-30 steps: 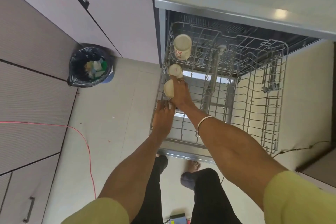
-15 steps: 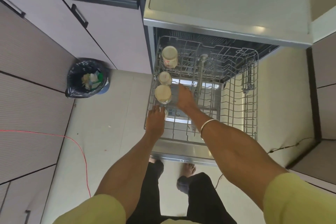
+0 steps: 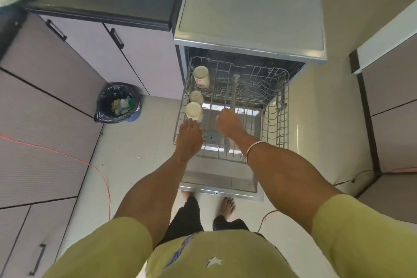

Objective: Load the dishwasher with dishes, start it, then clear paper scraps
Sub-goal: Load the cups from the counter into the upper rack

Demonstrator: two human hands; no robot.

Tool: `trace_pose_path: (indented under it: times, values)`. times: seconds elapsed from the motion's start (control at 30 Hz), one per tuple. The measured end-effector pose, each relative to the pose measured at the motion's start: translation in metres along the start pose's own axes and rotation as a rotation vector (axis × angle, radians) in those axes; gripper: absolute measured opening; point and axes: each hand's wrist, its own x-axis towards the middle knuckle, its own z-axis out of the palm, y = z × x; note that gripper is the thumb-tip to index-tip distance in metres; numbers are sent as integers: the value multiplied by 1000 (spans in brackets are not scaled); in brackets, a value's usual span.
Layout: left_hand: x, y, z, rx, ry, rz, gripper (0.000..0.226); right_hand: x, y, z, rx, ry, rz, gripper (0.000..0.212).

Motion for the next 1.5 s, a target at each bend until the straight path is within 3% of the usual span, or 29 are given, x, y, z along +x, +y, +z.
trace_pose_path:
  times: [0.4,0.6,0.8,1.03,1.23,1.5]
  values:
    - [-55,12,-30,85,-7,9,42,-73,18,-10,-70,69,-74,40]
    - [-56,-24,-34,44,69,-49,32,-86,-7,-1,-104,77,-100,43]
    - [-67,-71,-63,-27,82,-52,39,-87,-64,20,-132,60,-76,48]
    - [-76,-180,-83,-118,134,-100,44,-84,-161,61,-59,51,-24,49]
    - [-90,-249,-101,-105,115,-88,48,-70,-230,90,-30,131,-63,53]
    - [-73,-302,-121,-10,179,-42,34,-50,-291,89,-77,145,-133,54]
